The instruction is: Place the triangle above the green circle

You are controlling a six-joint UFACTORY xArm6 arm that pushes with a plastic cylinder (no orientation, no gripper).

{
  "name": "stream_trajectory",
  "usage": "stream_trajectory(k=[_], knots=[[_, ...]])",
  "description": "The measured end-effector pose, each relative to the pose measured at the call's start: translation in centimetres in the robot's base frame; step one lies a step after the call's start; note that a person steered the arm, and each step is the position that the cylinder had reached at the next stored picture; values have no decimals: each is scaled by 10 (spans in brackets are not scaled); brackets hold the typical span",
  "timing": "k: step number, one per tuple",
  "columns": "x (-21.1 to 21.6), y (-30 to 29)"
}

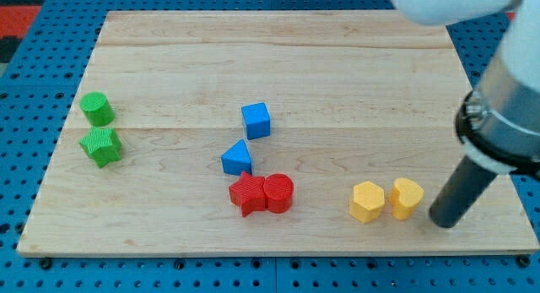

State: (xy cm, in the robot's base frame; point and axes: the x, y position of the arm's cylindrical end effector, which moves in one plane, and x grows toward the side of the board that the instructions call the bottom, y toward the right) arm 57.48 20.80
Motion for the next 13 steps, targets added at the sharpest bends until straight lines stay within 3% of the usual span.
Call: stream_trajectory(k=[1, 2, 4, 5, 6, 7, 9, 11, 13], knots=[[-60, -27], [-77, -99], [-51, -218], [-55, -287], [-79, -315], [-102, -335], [-103, -232], [-155, -361], [-114, -273]])
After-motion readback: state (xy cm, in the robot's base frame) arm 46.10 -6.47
